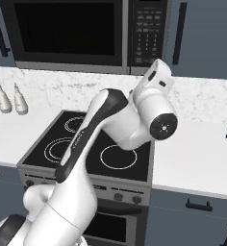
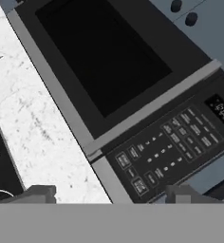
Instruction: Open the microwave, place the bowl with waffle inside the microwave, then close the microwave door and turn it on.
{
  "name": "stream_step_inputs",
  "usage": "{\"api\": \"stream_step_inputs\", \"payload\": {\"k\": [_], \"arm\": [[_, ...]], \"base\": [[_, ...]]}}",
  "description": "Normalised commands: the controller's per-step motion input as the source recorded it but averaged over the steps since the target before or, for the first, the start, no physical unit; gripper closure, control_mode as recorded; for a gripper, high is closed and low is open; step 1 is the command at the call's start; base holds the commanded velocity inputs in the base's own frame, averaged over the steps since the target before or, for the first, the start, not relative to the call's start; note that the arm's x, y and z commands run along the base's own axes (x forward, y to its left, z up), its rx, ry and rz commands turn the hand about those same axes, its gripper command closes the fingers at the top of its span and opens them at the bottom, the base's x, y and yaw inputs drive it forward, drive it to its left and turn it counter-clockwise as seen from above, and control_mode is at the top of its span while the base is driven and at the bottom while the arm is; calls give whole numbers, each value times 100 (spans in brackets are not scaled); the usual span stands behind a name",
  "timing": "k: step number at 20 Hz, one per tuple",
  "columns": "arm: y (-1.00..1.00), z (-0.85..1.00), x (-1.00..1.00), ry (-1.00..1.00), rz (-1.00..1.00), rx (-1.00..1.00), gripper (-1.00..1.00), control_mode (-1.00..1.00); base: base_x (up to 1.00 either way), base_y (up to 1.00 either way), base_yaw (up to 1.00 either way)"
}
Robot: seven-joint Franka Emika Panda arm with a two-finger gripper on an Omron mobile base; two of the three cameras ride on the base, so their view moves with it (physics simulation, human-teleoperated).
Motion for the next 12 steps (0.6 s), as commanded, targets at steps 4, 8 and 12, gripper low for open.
{"api": "stream_step_inputs", "payload": {"k": [4,8,12], "arm": [[24,-33,7,-20,0,-6,100,-100],[27,-9,48,-10,7,-7,100,-100],[3,0,33,0,12,-11,100,-100]], "base": [[0,0,0],[0,0,0],[0,0,0]]}}
